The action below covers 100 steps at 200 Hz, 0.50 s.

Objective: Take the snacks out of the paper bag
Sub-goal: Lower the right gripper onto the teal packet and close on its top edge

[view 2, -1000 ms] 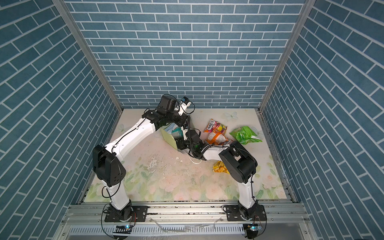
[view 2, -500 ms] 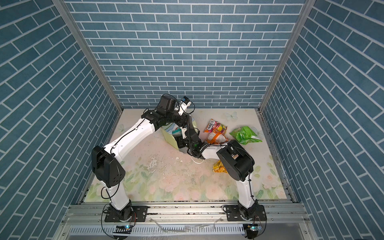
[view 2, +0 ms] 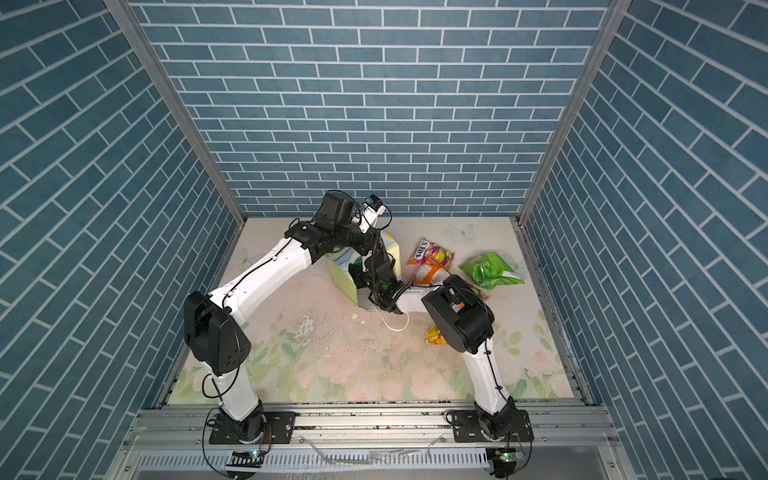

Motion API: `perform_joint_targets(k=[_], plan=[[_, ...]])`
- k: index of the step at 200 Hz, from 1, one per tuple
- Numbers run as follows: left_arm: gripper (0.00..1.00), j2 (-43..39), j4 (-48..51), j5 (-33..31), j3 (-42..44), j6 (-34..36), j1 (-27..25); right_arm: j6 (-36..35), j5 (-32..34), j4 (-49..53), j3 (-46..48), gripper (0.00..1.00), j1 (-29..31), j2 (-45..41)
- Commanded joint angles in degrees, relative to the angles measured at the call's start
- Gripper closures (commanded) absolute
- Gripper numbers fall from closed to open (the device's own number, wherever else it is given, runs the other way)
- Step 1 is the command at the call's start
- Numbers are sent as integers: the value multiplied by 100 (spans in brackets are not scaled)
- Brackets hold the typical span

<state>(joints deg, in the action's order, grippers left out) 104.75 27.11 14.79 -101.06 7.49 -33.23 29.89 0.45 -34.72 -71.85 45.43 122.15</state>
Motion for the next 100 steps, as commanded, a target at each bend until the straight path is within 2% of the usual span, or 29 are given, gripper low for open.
perform_joint_targets(k=[1,20,42,68,79,100], plan=[[100,-210,-253,541,46,22,-100,276,207,114,-169,20,-47,254],[100,-234,-205,487,80,107,-96,290,104,27,-188,35,-101,297],[100,-249,-250,503,144,163,-96,297,-17,-126,-171,46,-151,310],[100,-238,-164,450,112,217,-97,250,-174,-184,-171,66,-205,310],[100,-249,-125,534,127,300,-96,229,-216,-175,-171,78,-224,294],[100,-280,-26,601,154,438,-96,124,-306,-208,-129,86,-260,238]])
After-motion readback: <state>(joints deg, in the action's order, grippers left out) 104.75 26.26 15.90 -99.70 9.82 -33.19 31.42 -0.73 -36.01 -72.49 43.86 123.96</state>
